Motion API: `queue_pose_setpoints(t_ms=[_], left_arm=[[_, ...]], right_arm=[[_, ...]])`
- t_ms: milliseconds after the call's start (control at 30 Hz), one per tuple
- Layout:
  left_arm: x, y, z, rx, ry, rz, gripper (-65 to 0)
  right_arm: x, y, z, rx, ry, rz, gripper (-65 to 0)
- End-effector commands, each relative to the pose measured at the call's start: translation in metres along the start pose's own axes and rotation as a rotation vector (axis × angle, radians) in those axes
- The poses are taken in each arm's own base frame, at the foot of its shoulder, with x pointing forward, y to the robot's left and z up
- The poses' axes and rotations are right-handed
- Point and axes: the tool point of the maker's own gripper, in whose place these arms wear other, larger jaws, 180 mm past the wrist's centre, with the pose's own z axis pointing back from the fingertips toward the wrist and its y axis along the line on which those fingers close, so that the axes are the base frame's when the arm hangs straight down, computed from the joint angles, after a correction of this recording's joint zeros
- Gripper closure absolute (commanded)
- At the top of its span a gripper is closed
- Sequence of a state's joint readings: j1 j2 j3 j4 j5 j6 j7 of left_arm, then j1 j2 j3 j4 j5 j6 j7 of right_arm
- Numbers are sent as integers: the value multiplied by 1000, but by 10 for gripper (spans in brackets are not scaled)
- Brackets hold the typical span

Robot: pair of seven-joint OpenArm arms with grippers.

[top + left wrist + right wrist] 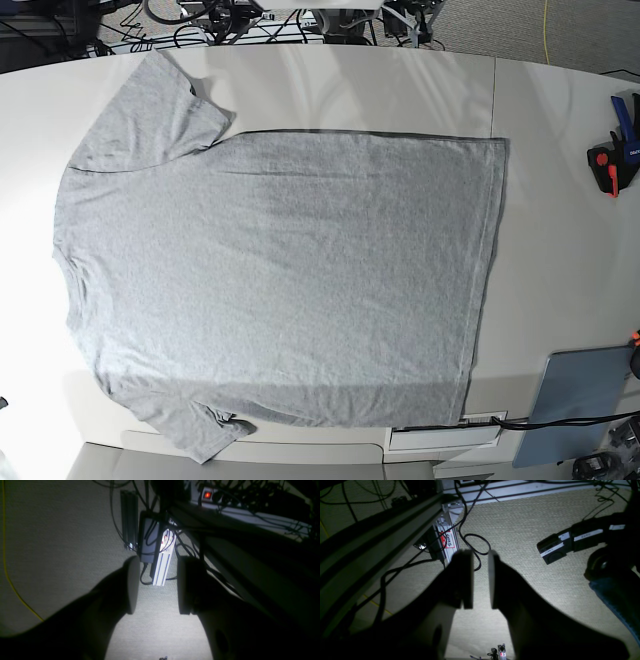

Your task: Fold the T-shirt properly

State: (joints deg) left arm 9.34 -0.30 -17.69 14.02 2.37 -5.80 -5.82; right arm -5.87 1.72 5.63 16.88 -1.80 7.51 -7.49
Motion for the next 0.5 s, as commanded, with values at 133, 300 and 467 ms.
queue_pose_setpoints(t_ms=[133, 300, 467], left_arm=[[-4, 0, 1, -3, 6, 2, -256], [-5, -1, 1, -3, 13, 1, -256], [-5, -1, 1, -3, 13, -4, -256]], right_arm=[[0, -2, 0, -1, -2, 0, -112], [0, -2, 0, -2, -2, 0, -112], [0, -2, 0, -2, -2, 0, -112]])
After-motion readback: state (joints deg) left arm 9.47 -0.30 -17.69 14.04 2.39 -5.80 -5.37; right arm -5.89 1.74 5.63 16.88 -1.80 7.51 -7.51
